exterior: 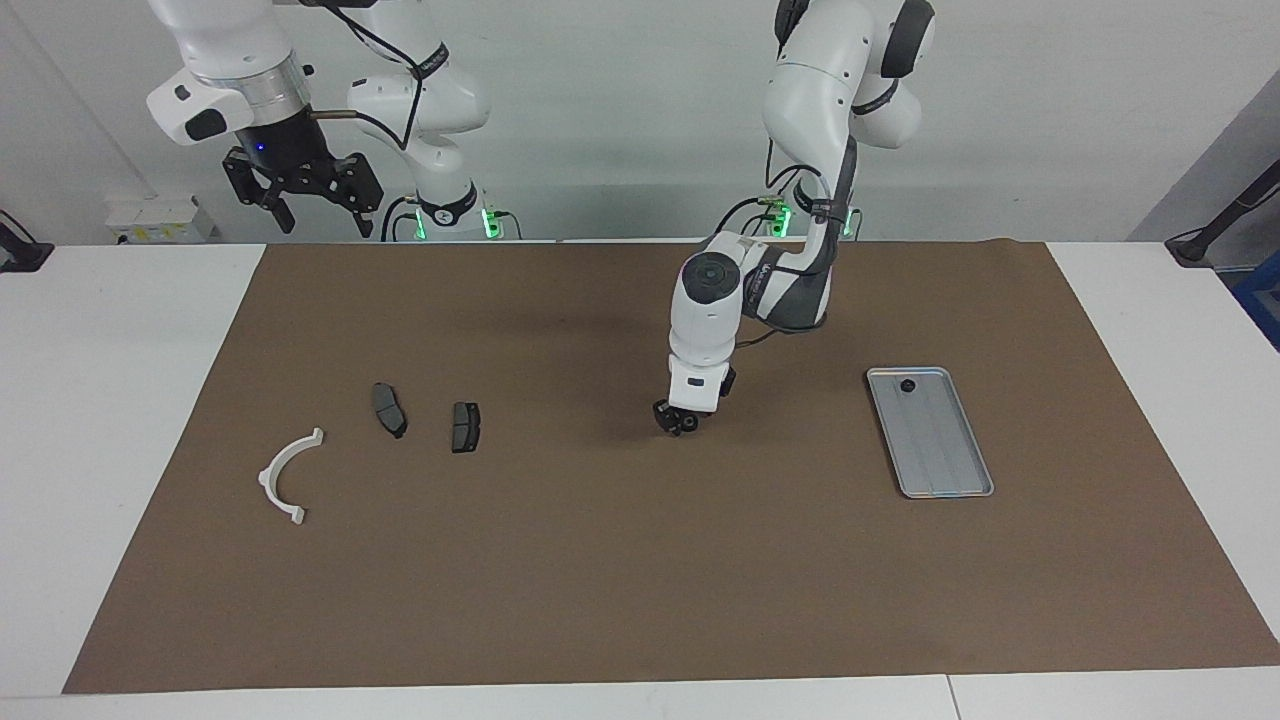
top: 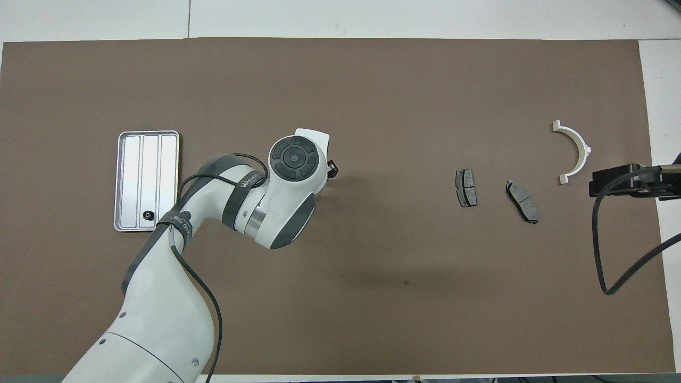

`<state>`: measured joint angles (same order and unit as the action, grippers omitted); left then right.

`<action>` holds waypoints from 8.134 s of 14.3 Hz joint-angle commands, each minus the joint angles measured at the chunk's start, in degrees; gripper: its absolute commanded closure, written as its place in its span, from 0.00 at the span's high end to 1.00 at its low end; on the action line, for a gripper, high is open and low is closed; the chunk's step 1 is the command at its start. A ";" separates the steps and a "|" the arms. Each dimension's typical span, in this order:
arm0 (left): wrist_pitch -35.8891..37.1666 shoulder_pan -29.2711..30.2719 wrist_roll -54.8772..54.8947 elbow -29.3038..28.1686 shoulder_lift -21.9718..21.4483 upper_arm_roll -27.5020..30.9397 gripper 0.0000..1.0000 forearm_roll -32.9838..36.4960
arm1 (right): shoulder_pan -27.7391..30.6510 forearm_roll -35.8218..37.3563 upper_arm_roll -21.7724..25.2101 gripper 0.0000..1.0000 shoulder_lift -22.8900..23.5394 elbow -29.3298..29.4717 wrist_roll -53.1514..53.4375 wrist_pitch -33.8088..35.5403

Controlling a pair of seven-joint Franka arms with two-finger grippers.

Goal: Place bearing gear from tray to pile
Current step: 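Carry the bearing to mid-table with the left gripper and release it, then return the left gripper to the tray while the right gripper reaches the bearing, then grasp the bearing with the right gripper while the left gripper grasps another, then set the bearing mid-table with the left gripper while the right gripper carries another, then release the bearing with the right gripper while the left gripper retracts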

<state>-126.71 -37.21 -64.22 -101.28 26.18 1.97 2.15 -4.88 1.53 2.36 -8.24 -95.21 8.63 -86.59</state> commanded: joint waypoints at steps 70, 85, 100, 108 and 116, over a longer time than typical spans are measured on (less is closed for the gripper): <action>4.72 25.80 38.50 -15.71 -21.97 -0.92 0.01 -8.48 | -31.43 0.06 -1.30 0.00 45.78 20.55 51.52 -24.03; -9.61 5.04 5.07 -6.83 -5.27 -0.66 0.01 -2.85 | 0.49 -0.47 -1.13 0.00 33.99 11.83 -8.54 -21.55; -12.69 2.93 4.02 -6.83 -1.13 -0.48 0.93 -0.48 | 0.23 -0.30 -1.04 0.45 40.67 1.34 -5.82 -42.78; 2.66 12.49 15.05 -6.13 -13.50 -0.04 1.00 -0.30 | -4.86 -0.03 -1.30 1.00 32.60 5.29 4.77 -24.97; 24.12 29.89 47.75 -5.95 -28.27 0.22 1.00 -0.74 | -24.80 -4.69 -2.53 1.00 32.40 9.42 49.79 -21.42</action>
<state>-105.96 -10.68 -22.58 -105.88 1.82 2.76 1.06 -27.87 -1.43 -0.31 23.02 -87.28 53.62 -107.94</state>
